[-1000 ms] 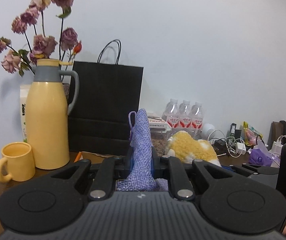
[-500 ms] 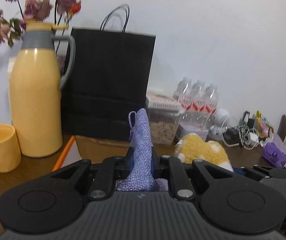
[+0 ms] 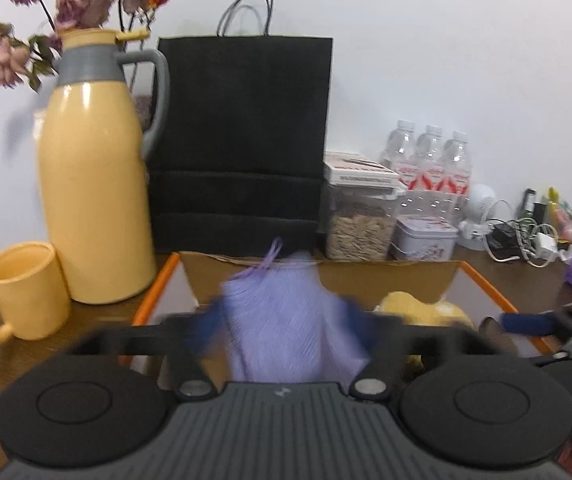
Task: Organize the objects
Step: 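Carry the cloth bag and plush toy into the box and release them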
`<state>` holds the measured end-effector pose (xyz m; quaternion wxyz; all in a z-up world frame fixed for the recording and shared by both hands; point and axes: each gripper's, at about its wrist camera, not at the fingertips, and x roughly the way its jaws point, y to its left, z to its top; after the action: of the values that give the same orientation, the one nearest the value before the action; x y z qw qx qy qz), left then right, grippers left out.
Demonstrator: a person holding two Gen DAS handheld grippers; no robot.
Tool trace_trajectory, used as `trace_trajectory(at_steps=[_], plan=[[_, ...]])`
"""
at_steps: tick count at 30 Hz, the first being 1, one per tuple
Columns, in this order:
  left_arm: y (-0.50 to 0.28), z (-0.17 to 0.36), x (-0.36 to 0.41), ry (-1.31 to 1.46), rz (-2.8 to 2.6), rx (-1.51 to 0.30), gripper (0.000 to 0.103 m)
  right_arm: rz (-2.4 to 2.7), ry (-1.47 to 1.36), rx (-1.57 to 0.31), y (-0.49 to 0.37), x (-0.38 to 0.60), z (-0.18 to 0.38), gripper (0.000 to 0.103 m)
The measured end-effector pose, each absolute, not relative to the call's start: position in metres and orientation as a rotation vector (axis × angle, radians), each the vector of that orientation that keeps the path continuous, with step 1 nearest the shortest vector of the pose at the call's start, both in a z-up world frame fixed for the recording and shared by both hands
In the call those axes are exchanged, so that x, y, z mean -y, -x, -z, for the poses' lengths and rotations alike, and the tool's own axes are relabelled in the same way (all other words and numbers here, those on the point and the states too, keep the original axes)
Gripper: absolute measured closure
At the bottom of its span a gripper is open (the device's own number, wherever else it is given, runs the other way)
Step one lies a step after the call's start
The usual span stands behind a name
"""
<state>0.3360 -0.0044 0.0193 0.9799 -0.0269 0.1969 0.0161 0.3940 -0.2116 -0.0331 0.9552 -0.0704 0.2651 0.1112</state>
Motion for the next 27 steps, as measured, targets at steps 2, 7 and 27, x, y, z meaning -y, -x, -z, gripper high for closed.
trace_trajectory(at_steps=[2,7,27], plan=[[-0.332,-0.021,0.005,0.048,-0.052,-0.372,0.000,-0.240,0.130,-0.527,-0.391,0.212,0.028,0.000],[-0.333,-0.023,0.005,0.050,-0.067,-0.385,0.000,-0.243,0.119,-0.513,-0.386,0.212,0.022,0.000],[-0.306,-0.041,-0.003,0.052,-0.075,-0.365,0.000,-0.243,0.127,-0.455,-0.365,0.214,0.003,0.000]])
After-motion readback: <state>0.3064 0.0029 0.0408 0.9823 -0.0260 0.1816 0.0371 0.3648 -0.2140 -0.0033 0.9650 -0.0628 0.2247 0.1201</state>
